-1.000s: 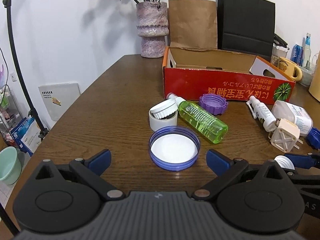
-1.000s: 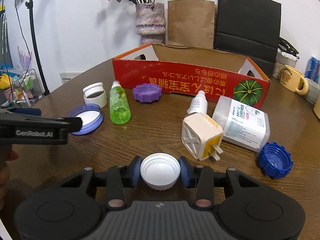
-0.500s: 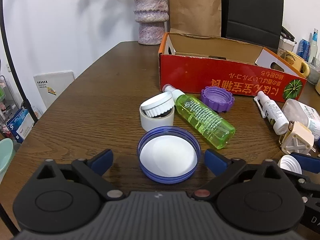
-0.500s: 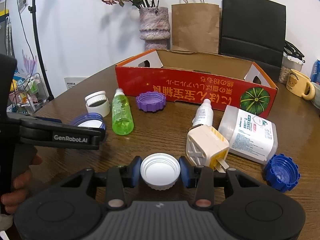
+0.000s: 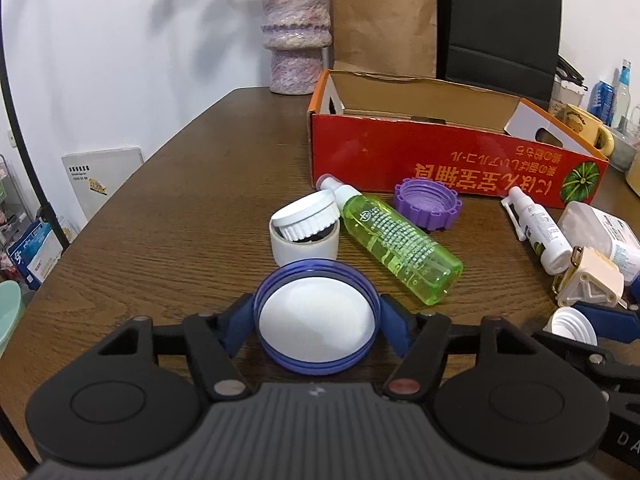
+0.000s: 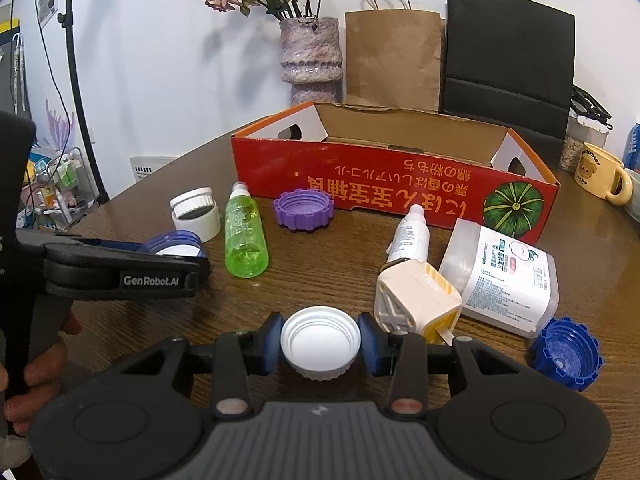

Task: Organize rigid objects
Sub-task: 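Carry the blue-rimmed lid and white cap with both tools over the cardboard box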

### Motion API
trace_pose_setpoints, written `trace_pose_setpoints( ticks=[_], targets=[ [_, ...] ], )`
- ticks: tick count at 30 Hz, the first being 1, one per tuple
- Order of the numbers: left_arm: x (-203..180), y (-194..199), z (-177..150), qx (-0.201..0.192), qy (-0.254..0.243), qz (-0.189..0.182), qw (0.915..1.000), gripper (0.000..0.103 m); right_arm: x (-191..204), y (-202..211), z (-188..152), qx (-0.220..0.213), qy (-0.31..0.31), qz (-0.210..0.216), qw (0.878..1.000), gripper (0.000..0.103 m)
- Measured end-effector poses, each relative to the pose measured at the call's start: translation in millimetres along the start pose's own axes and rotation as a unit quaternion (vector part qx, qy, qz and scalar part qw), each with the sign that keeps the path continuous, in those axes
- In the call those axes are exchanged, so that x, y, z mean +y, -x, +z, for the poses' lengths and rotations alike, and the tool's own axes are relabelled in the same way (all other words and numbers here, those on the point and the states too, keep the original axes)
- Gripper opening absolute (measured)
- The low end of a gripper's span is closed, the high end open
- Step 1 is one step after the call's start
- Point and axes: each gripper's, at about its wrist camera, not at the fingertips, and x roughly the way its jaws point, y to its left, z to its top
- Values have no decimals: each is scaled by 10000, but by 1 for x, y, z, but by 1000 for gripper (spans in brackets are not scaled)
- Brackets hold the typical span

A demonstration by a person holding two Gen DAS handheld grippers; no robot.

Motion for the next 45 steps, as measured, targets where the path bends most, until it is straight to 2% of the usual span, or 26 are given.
trace_pose_setpoints(
  ticks=[5,12,17,25,35,45],
  targets=[
    [-1,4,0,3,22,-123,9999,68,0,3,2,-57,10,-13,10000,40],
    [-3,25,4,-306,50,-121,9994,68,-4,16,10,-260,30,-6,9997,40],
    [-8,39,16,-495,40,-178,9986,68,-13,27,20,-473,-64,10,9989,40],
    [-25,51,43,-820,42,-268,9963,68,-37,35,46,-833,-217,-231,9960,40],
    [-51,48,82,-1146,69,-392,9926,68,-69,30,82,-1146,-336,-472,9917,40],
    [-66,23,121,-1275,154,-433,9908,68,-95,3,119,-1218,-407,-623,9898,40]
  ],
)
